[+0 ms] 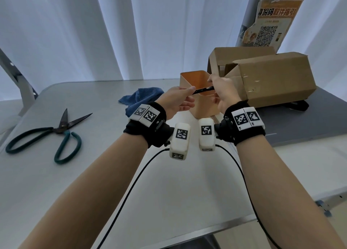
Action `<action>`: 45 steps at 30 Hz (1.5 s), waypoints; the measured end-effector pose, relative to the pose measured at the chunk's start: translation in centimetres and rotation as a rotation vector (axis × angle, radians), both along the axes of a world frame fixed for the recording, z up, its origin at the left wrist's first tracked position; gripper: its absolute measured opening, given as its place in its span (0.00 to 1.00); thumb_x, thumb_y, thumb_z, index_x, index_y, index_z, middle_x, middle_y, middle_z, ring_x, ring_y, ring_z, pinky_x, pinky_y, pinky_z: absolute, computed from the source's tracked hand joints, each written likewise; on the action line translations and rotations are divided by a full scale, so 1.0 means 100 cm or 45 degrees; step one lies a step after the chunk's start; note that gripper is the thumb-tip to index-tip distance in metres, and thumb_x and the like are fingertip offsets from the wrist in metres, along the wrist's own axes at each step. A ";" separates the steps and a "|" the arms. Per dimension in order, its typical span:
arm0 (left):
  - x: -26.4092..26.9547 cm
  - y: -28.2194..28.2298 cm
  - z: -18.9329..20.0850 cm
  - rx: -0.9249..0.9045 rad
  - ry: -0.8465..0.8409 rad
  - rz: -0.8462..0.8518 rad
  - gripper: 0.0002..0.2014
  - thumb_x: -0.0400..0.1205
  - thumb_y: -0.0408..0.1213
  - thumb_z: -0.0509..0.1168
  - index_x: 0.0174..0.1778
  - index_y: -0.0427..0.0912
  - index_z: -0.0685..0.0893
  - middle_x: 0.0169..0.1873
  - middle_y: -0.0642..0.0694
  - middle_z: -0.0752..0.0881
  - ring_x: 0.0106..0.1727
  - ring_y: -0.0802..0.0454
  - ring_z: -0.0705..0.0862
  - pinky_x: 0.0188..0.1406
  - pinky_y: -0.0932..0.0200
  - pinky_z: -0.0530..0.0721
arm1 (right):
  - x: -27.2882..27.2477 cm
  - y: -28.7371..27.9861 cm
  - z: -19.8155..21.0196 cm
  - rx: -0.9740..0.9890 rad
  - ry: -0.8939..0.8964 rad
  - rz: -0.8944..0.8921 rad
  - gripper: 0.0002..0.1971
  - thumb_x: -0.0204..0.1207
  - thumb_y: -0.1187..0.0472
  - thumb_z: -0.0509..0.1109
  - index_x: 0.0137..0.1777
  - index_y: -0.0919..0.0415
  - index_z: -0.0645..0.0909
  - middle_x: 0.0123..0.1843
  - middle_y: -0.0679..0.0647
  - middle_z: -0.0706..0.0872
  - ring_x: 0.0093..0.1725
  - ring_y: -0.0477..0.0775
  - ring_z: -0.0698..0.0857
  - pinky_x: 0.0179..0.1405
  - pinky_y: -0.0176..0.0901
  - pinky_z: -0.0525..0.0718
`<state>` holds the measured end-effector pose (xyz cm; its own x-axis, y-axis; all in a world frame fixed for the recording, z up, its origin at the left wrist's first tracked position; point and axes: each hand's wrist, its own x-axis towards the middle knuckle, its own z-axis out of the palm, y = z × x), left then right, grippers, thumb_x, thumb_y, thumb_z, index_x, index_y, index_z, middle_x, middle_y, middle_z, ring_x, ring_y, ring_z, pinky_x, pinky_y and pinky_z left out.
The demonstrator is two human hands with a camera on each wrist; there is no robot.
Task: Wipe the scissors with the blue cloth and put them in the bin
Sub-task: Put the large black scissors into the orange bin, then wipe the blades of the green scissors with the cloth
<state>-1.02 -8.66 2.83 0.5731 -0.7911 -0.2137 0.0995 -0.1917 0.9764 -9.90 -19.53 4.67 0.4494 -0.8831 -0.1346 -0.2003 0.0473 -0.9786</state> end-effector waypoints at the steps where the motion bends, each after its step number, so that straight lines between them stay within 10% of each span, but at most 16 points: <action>1: -0.001 0.000 -0.001 0.012 -0.001 -0.016 0.21 0.88 0.45 0.63 0.71 0.34 0.76 0.49 0.40 0.83 0.43 0.50 0.85 0.42 0.60 0.84 | -0.001 -0.001 -0.002 -0.001 0.010 -0.003 0.07 0.81 0.56 0.65 0.55 0.56 0.80 0.42 0.49 0.77 0.38 0.47 0.75 0.33 0.39 0.76; 10: -0.001 0.011 0.000 0.026 -0.012 -0.107 0.10 0.89 0.44 0.62 0.57 0.41 0.80 0.55 0.38 0.85 0.46 0.49 0.86 0.48 0.60 0.85 | -0.003 0.007 -0.006 0.055 -0.008 -0.076 0.06 0.75 0.54 0.67 0.50 0.48 0.76 0.65 0.58 0.78 0.62 0.58 0.79 0.29 0.41 0.78; 15: 0.001 0.019 0.003 0.018 -0.020 -0.097 0.15 0.88 0.44 0.63 0.65 0.37 0.78 0.63 0.34 0.85 0.48 0.49 0.88 0.47 0.60 0.86 | -0.001 0.012 -0.002 -0.012 -0.016 -0.091 0.08 0.71 0.50 0.67 0.48 0.47 0.75 0.61 0.54 0.81 0.66 0.58 0.76 0.47 0.48 0.83; 19: 0.001 0.025 0.005 0.009 -0.002 -0.112 0.19 0.88 0.44 0.64 0.70 0.35 0.77 0.63 0.34 0.85 0.53 0.46 0.88 0.52 0.57 0.87 | 0.003 0.017 -0.001 -0.014 -0.012 -0.118 0.14 0.62 0.47 0.67 0.48 0.47 0.77 0.62 0.54 0.80 0.66 0.59 0.76 0.67 0.60 0.79; 31: 0.012 0.036 0.011 -0.072 0.035 -0.040 0.18 0.87 0.43 0.66 0.68 0.36 0.80 0.60 0.37 0.88 0.61 0.41 0.89 0.56 0.56 0.87 | -0.001 0.019 -0.001 -0.226 -0.048 -0.195 0.11 0.74 0.52 0.68 0.55 0.52 0.81 0.70 0.54 0.71 0.66 0.54 0.75 0.64 0.52 0.79; 38: 0.047 0.078 0.027 -0.092 -0.055 0.214 0.11 0.86 0.40 0.67 0.59 0.38 0.83 0.50 0.44 0.90 0.47 0.51 0.90 0.52 0.60 0.86 | 0.027 0.061 0.014 -0.588 -0.278 -0.304 0.02 0.78 0.58 0.68 0.48 0.51 0.77 0.61 0.54 0.74 0.61 0.52 0.72 0.66 0.43 0.71; 45: 0.102 0.164 0.039 0.104 -0.149 0.514 0.05 0.82 0.43 0.69 0.48 0.47 0.86 0.47 0.49 0.92 0.48 0.53 0.91 0.52 0.58 0.82 | 0.086 0.133 0.000 -0.208 -0.051 0.463 0.05 0.79 0.58 0.66 0.52 0.57 0.78 0.52 0.54 0.82 0.48 0.49 0.81 0.44 0.40 0.83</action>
